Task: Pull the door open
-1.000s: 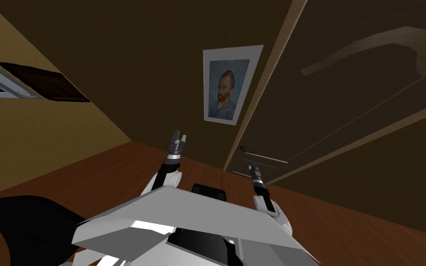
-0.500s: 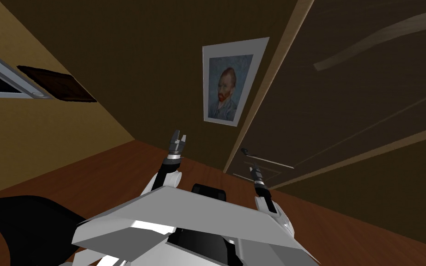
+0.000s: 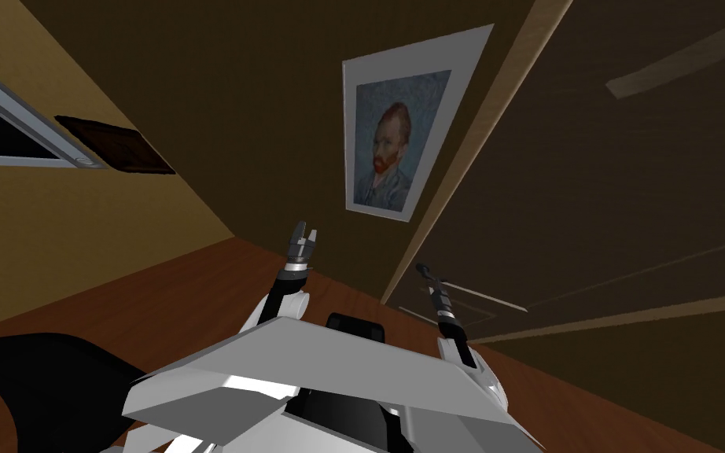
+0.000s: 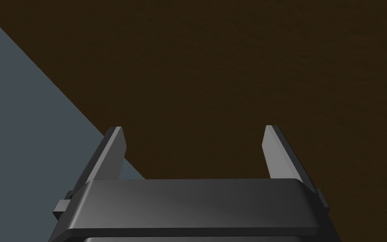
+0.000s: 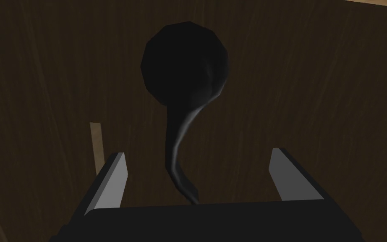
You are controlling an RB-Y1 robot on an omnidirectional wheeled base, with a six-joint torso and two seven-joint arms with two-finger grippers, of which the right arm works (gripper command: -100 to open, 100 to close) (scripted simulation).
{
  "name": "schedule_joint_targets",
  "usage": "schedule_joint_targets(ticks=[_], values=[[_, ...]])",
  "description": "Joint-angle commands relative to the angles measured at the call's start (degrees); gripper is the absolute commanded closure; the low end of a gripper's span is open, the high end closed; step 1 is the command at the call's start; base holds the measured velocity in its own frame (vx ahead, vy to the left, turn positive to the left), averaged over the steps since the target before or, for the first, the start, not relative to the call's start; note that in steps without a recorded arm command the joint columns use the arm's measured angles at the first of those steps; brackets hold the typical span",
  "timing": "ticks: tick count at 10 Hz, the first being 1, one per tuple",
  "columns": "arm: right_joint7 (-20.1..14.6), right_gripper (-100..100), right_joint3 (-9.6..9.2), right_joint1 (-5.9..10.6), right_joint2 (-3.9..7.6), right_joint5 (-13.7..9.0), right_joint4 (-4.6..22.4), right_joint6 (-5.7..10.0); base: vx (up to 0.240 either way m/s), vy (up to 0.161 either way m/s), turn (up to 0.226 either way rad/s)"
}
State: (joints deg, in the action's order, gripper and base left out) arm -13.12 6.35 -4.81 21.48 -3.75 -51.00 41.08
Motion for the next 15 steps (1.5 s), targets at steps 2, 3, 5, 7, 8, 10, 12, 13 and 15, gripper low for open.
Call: schedule_joint_targets(ticks=[2, 3, 5, 7, 8, 10, 12, 13, 15], values=[[0.08, -100, 1.05, 0.06, 0.20, -0.53, 1.40, 0.75, 0.181, -0.042, 0.114], [0.08, -100, 1.28, 0.10, 0.27, -0.64, 1.75, 0.93, 0.152, -0.042, 0.073], [0.03, 100, 1.10, 0.09, 0.30, -0.56, 1.43, 0.70, 0.028, -0.007, 0.002], [0.03, 100, 1.10, 0.09, 0.30, -0.56, 1.43, 0.70, -0.021, 0.003, 0.000], [0.03, 100, 1.10, 0.09, 0.30, -0.56, 1.43, 0.70, -0.010, 0.000, 0.003], [0.03, 100, 1.10, 0.09, 0.30, -0.56, 1.43, 0.70, 0.000, 0.000, 0.000], [-1.14, 100, 0.18, -0.86, 1.12, -0.24, 1.22, 1.45, -0.127, -0.030, 0.097], [-1.75, 100, -0.30, -1.35, 1.60, -0.07, 1.04, 1.95, -0.193, -0.068, 0.120], [-3.15, 100, -1.38, -2.44, 2.69, 0.33, 0.62, 3.08, -0.220, -0.039, 0.130]])
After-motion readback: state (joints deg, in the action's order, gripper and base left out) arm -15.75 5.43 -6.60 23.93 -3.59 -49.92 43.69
